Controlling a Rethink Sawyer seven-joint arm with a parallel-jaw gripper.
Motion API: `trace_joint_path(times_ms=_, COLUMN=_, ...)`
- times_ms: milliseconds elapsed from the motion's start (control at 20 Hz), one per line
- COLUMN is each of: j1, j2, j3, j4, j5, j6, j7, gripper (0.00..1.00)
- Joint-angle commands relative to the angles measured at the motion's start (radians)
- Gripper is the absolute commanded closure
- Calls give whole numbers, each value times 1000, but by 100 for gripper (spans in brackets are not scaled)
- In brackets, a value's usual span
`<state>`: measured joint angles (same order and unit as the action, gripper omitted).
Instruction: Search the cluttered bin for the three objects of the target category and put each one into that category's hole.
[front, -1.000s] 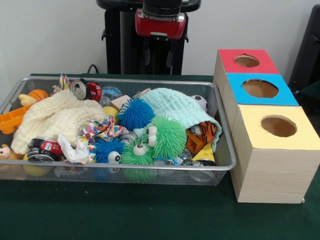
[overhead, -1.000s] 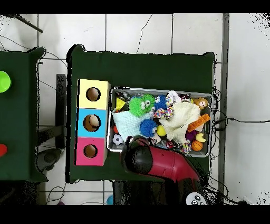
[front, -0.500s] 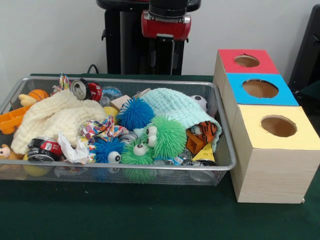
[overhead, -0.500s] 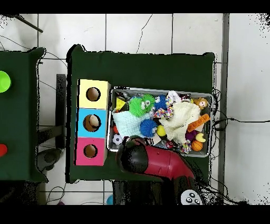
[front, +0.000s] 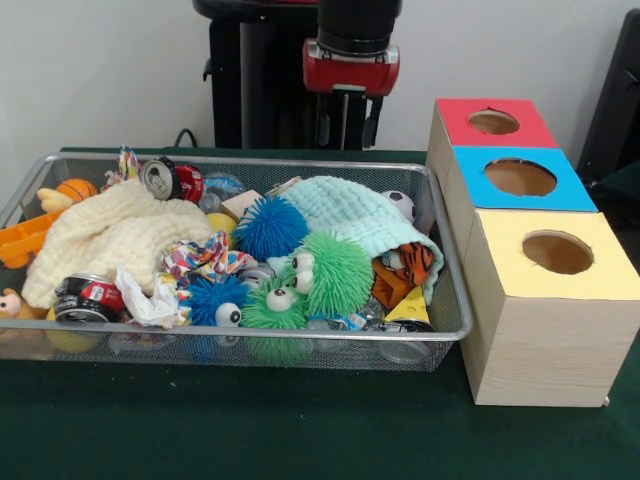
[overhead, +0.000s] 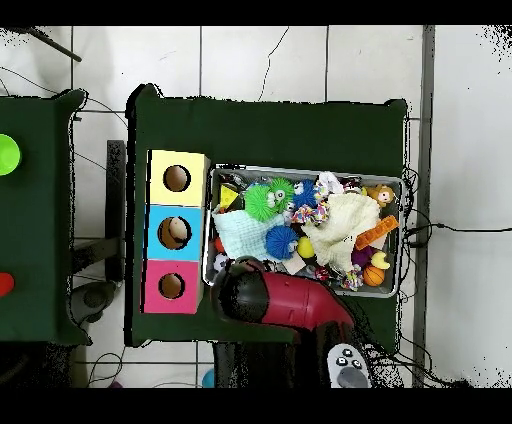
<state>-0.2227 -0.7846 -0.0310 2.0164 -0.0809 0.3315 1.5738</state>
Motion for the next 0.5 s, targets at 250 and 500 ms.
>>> trace_joint_path(times_ms=250, j1=4, j2=136, j3=56, j4=-98, j5=-15, j6=-120, j7=140, gripper=0)
trace_joint_path(times_ms=500, j1=12, j2=174, j3=47, j4=-116, j5=-13, j6=-162, j7=145, gripper=0)
